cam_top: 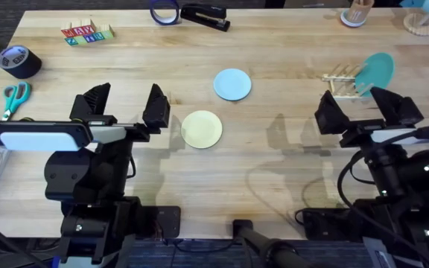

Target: Pick up the plates from the table one by one and place each into a slot on the dish rack.

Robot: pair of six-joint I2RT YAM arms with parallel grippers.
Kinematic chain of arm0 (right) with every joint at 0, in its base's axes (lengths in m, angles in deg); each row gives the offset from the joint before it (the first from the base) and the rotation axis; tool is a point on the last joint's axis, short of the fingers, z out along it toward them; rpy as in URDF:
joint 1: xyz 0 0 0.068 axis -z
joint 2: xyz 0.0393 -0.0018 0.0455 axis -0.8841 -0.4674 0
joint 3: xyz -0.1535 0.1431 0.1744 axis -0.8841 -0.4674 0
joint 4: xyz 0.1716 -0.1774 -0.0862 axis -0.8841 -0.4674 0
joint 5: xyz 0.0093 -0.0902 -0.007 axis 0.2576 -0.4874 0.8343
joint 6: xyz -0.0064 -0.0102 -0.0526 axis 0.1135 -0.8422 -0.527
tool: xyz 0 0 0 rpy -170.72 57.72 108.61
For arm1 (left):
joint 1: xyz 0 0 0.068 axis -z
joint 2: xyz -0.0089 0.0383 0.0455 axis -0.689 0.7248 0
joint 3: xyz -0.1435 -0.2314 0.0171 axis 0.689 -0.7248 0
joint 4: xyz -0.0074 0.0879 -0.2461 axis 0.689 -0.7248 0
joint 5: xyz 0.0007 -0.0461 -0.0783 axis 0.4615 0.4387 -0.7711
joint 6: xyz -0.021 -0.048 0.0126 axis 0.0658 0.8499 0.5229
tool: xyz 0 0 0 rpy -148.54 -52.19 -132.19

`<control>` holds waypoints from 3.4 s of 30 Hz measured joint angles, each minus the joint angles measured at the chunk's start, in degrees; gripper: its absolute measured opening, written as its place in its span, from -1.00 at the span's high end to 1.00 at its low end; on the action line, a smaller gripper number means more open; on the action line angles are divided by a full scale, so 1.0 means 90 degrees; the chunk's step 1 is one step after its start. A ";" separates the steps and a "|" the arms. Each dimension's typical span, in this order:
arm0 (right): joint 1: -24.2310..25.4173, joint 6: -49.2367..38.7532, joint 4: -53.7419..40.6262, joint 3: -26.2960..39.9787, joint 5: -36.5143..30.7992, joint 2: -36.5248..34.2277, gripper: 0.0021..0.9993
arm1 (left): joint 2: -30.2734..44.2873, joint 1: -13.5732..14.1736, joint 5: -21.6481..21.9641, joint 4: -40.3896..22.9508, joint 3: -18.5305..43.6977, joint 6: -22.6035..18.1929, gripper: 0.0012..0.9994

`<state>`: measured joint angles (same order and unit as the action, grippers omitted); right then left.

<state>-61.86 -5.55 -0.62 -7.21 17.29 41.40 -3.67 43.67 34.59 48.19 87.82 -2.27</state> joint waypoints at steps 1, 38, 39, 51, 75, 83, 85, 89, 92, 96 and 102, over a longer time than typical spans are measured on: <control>0.0000 0.0000 0.0000 0.0000 0.0000 0.0000 -0.99 | 0.0000 0.0000 0.0000 0.0000 0.0000 0.0000 -0.99; 0.0007 0.0300 -0.2052 0.4428 0.0627 -0.4305 -0.99 | 0.3634 0.0000 -0.0818 -0.1771 0.3758 0.0454 -0.99; 0.0007 0.0313 -0.2203 0.4790 0.0731 -0.4616 -0.99 | 0.3988 0.0000 -0.0909 -0.1927 0.4076 0.0457 -0.99; 0.0007 0.0340 -0.4982 0.8661 0.1414 -0.7485 -0.99 | 0.8111 0.0000 -0.1596 -0.5041 0.8797 0.0273 -0.99; 0.0007 0.0357 -0.5309 0.9243 0.1579 -0.7839 -0.99 | 1.0049 0.0019 -0.4058 -0.6011 1.0664 0.1049 -0.99; 0.0007 0.0355 -0.5309 0.9243 0.1579 -0.7839 -0.99 | 1.0489 0.0196 -0.4070 -0.5987 1.0666 0.1300 0.72; 0.0007 0.0355 -0.5309 0.9243 0.1579 -0.7839 -0.99 | 1.0661 0.0204 -0.4070 -0.6029 1.0666 0.1468 0.90; 0.0007 0.0355 -0.5309 0.9243 0.1579 -0.7839 -0.99 | 1.0997 0.0204 -0.4096 -0.6098 1.0666 0.1823 0.92; 0.0007 0.0357 -0.5309 0.9243 0.1579 -0.7842 -0.99 | 1.1168 0.0204 -0.4298 -0.6096 1.0666 0.1819 0.92; 0.0007 0.0355 -0.5309 0.9243 0.1579 -0.7841 -0.99 | 1.1355 0.0204 -0.4839 -0.6094 1.0666 0.1364 0.92; 0.0007 0.0357 -0.5309 0.9243 0.1579 -0.7841 -0.99 | 1.1608 0.0204 -0.5640 -0.6093 1.0666 0.0408 0.92</control>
<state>-61.80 -2.34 -48.40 75.98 31.49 -29.18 100.80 45.50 -16.17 -6.65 183.81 1.40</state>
